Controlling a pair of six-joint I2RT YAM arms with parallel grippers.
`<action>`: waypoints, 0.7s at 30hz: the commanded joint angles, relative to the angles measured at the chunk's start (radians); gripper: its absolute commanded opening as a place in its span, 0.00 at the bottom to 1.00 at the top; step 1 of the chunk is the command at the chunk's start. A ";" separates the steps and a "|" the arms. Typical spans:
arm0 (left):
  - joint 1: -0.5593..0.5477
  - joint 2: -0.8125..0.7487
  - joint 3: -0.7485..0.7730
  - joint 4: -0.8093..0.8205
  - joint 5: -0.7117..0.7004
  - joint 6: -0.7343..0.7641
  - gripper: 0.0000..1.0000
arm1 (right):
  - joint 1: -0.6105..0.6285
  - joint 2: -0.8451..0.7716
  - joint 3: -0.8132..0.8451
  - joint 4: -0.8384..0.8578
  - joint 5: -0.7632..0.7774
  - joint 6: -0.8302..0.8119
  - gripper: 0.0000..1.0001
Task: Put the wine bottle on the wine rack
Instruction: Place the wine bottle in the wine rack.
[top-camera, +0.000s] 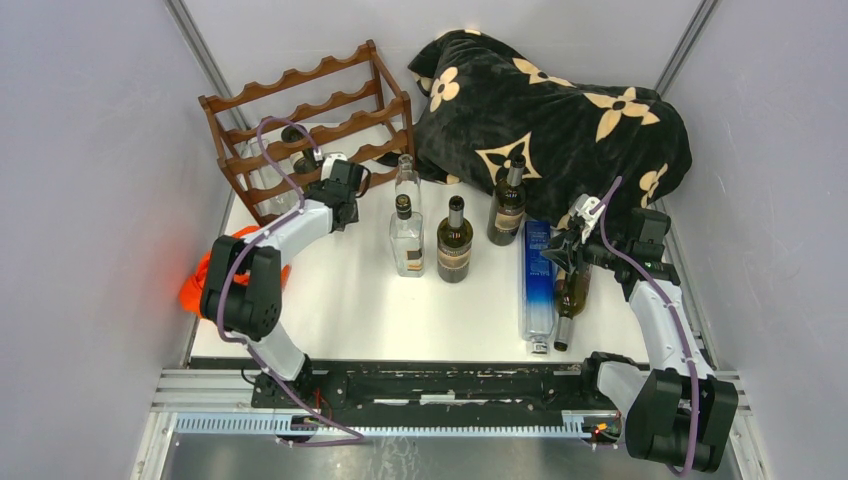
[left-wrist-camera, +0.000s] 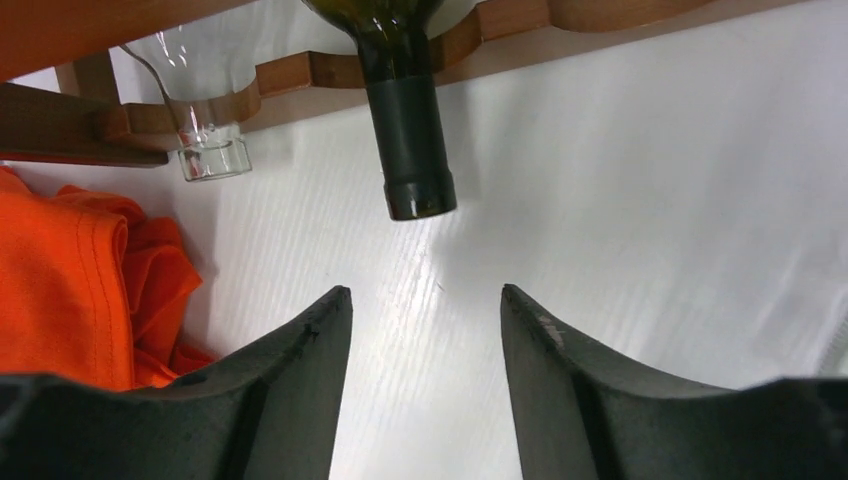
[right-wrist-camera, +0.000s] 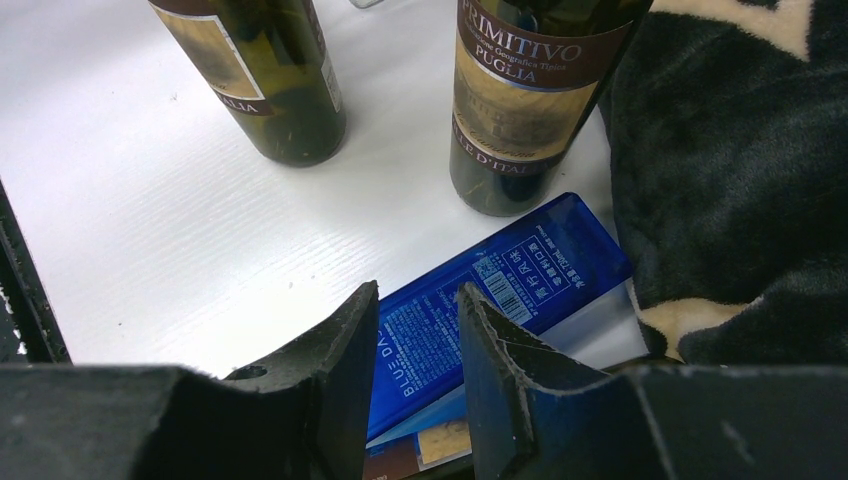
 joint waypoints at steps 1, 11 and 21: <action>-0.005 -0.107 -0.035 -0.001 0.103 -0.050 0.57 | 0.005 -0.010 0.044 0.013 -0.005 -0.014 0.41; -0.005 -0.418 -0.094 0.072 0.419 0.092 0.56 | 0.012 -0.014 0.044 0.013 -0.004 -0.017 0.41; -0.004 -0.584 -0.073 0.112 0.647 0.130 0.72 | 0.013 -0.022 0.043 0.011 -0.004 -0.018 0.41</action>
